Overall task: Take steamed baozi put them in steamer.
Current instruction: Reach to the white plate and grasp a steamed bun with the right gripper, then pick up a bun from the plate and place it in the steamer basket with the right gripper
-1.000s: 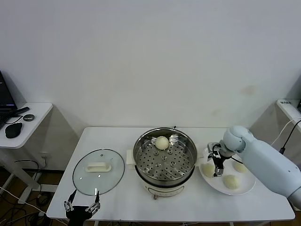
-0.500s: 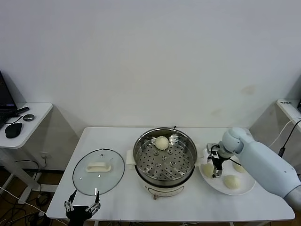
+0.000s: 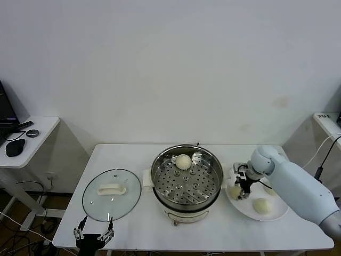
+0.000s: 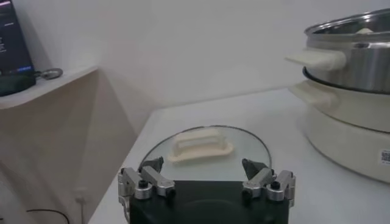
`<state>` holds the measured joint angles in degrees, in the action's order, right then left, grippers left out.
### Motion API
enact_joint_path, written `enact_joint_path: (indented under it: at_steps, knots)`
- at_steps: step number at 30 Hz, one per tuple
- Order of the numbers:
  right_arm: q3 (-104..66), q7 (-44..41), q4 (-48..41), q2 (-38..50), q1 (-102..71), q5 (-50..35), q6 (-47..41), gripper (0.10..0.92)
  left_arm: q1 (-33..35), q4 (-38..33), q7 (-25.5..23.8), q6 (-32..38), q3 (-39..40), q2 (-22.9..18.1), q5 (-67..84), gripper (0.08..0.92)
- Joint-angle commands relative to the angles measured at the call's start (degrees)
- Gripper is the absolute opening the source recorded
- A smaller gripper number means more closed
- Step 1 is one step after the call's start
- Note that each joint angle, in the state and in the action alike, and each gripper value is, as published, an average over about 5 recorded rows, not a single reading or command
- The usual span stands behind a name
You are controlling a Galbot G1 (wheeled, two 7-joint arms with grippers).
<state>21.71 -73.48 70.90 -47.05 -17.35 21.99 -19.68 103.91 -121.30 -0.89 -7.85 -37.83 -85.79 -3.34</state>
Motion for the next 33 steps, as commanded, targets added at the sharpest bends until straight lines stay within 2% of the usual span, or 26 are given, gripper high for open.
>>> enact_joint_path:
  at_steps: [1,8,15,20,26,33]
  knots:
    - [-0.3,0.0,0.6,1.1,1.4,-1.7,-0.5,0.530,-0.1,0.0,0.1,-0.1,0.1,0.0,-0.1,0.823]
    - [2.6,-2.5,4.9,7.8,10.3,-9.0,-2.4,0.500,-0.9,-0.6,0.5,-0.5,0.8,-0.4,-2.4,0.823]
    - [19.1,-3.8,9.3,11.5,32.8,-23.4,-5.0,0.494,-1.8,-0.6,1.1,-1.2,0.9,-1.2,-7.7,0.823]
    - [26.9,-4.4,12.2,6.4,44.0,-31.9,-10.8,0.497,-1.4,-2.0,0.9,-1.6,1.1,-0.8,-7.7,0.823]
    - [33.5,-3.6,14.0,-4.8,51.8,-40.7,-18.7,0.499,-2.5,-2.6,1.0,-2.1,0.6,-0.3,-6.5,0.823]
    - [38.0,-0.5,10.6,-17.0,48.9,-41.2,-21.7,0.495,-3.5,-4.6,0.8,-3.1,0.9,-1.2,-4.9,0.823]
